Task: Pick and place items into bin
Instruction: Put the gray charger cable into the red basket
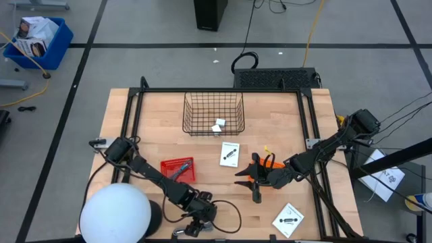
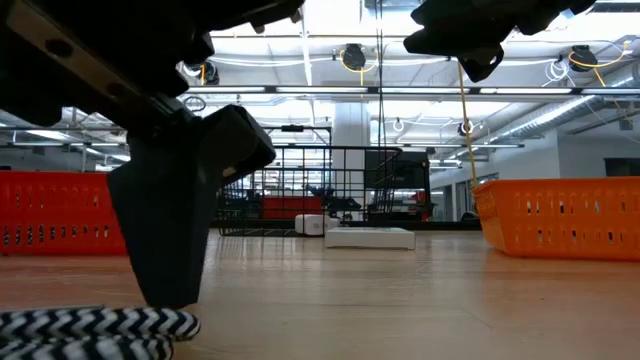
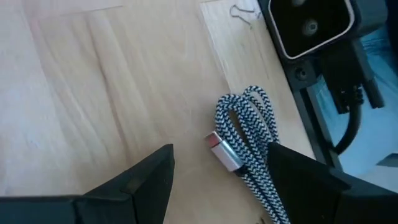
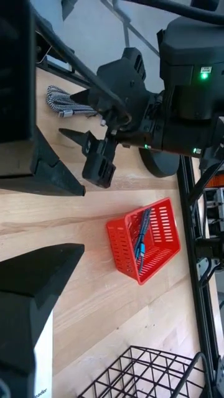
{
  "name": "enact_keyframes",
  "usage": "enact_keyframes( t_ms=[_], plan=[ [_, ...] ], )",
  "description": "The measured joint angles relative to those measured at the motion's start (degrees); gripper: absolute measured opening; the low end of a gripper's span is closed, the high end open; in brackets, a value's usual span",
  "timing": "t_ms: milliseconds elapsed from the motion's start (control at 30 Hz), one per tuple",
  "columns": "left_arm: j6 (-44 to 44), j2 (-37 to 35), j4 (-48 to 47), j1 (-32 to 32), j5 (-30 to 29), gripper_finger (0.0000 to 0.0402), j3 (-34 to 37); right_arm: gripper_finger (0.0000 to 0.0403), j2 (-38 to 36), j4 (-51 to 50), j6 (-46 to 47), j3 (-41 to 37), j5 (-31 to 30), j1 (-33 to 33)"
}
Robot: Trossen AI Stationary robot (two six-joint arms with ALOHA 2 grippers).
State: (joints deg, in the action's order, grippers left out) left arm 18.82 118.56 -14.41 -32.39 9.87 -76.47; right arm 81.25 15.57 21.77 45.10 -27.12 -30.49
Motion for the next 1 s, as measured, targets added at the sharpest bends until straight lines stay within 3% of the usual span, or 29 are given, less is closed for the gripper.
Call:
enact_keyframes(
  t_ms=[467,1000],
  plan=[
    [5.3,3.3,1.1,-0.1,-0.9,0.0246,-0.3,0.0125,0.0,0.4,-0.6,0.0,0.1,0.0],
    [1.5,3.5,-2.9,1.9,-0.4,0.0016,-0.2,0.0125,0.0,0.4,-1.5,0.0,0.1,0.0]
  ],
)
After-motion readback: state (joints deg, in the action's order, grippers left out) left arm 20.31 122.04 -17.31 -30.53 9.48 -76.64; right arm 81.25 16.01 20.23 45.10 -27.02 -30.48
